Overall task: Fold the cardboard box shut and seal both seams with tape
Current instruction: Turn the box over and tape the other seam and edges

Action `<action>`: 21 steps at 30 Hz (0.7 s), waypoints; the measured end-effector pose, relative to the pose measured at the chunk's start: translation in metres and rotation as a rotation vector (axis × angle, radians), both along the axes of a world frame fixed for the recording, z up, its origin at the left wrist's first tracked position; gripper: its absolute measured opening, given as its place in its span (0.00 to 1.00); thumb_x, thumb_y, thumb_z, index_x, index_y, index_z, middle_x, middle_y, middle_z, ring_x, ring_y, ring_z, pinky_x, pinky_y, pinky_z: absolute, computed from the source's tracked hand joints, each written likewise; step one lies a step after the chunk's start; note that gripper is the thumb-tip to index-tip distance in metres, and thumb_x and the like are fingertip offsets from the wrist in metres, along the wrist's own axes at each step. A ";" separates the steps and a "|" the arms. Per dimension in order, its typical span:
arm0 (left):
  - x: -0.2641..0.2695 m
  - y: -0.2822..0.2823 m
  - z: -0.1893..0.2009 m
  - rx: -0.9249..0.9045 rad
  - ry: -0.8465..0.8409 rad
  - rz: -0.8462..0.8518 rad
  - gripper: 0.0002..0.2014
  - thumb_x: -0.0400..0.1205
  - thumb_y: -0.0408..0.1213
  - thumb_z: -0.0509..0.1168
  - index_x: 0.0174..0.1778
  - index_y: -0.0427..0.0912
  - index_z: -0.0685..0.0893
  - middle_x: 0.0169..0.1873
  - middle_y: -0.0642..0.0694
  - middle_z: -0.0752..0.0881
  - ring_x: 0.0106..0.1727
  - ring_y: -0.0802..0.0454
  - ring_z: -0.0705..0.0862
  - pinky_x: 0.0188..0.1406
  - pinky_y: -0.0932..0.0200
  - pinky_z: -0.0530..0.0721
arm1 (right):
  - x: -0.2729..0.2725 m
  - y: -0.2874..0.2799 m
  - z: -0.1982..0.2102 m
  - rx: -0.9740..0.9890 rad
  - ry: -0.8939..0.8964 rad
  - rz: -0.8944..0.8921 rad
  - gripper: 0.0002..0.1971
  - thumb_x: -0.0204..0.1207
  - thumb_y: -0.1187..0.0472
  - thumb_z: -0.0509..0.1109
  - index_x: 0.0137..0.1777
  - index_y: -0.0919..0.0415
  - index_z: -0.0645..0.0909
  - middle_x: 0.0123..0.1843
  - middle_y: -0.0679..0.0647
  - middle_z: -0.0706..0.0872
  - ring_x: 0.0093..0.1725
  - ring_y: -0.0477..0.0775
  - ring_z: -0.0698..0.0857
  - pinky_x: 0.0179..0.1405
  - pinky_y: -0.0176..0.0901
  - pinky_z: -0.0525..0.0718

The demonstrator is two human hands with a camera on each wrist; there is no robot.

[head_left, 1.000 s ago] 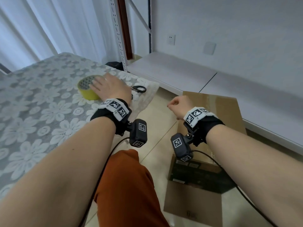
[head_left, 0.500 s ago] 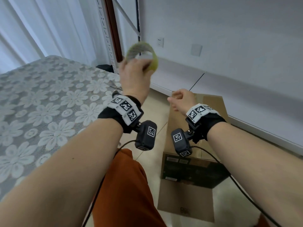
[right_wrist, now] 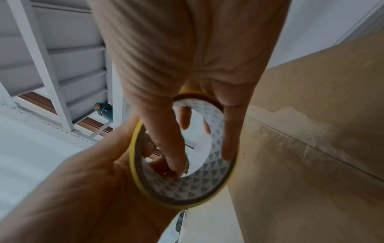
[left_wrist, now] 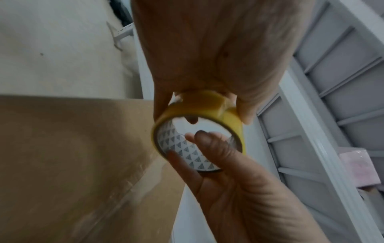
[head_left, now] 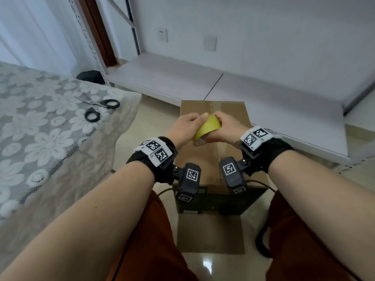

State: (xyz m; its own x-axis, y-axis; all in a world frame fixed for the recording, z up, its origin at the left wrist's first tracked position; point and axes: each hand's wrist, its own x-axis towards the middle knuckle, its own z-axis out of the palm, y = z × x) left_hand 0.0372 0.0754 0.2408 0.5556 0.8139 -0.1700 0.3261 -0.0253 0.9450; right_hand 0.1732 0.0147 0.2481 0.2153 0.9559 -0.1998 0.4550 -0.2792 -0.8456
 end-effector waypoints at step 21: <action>-0.014 0.008 -0.028 -0.518 -0.320 0.236 0.25 0.86 0.59 0.50 0.72 0.47 0.74 0.61 0.41 0.83 0.58 0.45 0.86 0.59 0.44 0.84 | 0.015 0.032 -0.018 -0.164 0.841 0.158 0.08 0.67 0.61 0.70 0.45 0.62 0.81 0.55 0.62 0.81 0.61 0.65 0.81 0.57 0.62 0.83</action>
State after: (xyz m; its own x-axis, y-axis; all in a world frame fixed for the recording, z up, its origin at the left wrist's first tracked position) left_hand 0.0232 0.0831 0.2125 0.4607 0.7770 -0.4290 -0.0324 0.4977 0.8667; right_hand 0.1885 0.0465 0.2296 -0.1980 0.9073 -0.3710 -0.2588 -0.4134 -0.8730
